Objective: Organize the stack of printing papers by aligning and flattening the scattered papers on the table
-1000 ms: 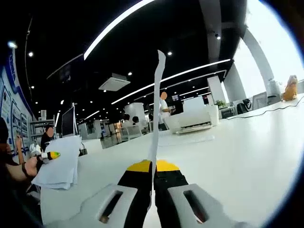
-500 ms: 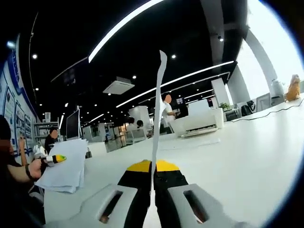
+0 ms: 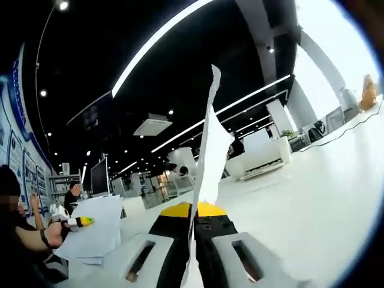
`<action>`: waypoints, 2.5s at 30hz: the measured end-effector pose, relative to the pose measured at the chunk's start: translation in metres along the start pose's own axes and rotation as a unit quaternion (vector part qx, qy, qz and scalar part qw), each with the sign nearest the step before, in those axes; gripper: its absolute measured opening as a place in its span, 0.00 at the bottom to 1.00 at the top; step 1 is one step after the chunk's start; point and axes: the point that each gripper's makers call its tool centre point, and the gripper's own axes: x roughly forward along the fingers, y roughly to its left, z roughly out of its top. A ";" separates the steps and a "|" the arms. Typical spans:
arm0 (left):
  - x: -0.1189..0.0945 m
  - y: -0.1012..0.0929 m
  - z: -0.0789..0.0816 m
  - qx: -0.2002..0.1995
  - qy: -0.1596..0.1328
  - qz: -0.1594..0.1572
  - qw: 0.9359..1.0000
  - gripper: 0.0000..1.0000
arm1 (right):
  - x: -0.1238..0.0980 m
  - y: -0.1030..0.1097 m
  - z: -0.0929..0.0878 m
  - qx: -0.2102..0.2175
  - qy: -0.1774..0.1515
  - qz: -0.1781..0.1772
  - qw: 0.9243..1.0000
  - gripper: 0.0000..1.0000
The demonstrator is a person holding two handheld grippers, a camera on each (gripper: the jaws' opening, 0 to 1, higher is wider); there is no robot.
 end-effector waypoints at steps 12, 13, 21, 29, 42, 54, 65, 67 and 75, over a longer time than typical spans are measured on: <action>-0.001 -0.002 -0.001 -0.001 0.001 -0.008 1.000 0.11 | 0.018 0.021 -0.007 0.002 0.010 0.022 1.000 0.00; -0.001 -0.002 -0.001 -0.001 0.002 -0.009 1.000 0.11 | 0.019 0.023 -0.006 0.004 0.010 0.025 1.000 0.00; 0.000 -0.003 -0.003 0.003 0.005 -0.008 1.000 0.11 | 0.029 0.039 -0.003 0.000 0.008 0.043 0.999 0.00; 0.000 -0.005 -0.004 0.007 0.004 -0.008 1.000 0.11 | 0.034 0.049 -0.001 -0.006 0.008 0.060 0.998 0.00; -0.001 -0.007 -0.005 0.005 0.005 -0.013 1.000 0.12 | 0.043 0.070 0.009 -0.012 0.004 0.084 0.996 0.00; -0.001 -0.008 -0.005 0.007 0.005 -0.015 1.000 0.12 | 0.052 0.105 0.019 -0.021 0.002 0.120 0.993 0.00; -0.002 -0.009 -0.005 0.005 0.004 -0.018 1.000 0.12 | 0.059 0.137 0.025 -0.031 0.002 0.153 0.988 0.00; -0.001 -0.009 -0.004 0.004 0.004 -0.019 1.000 0.12 | 0.060 0.144 0.027 -0.033 0.001 0.158 0.987 0.00; -0.001 -0.009 -0.004 0.004 0.004 -0.020 1.000 0.12 | 0.057 0.175 0.038 -0.023 -0.016 0.192 0.981 0.00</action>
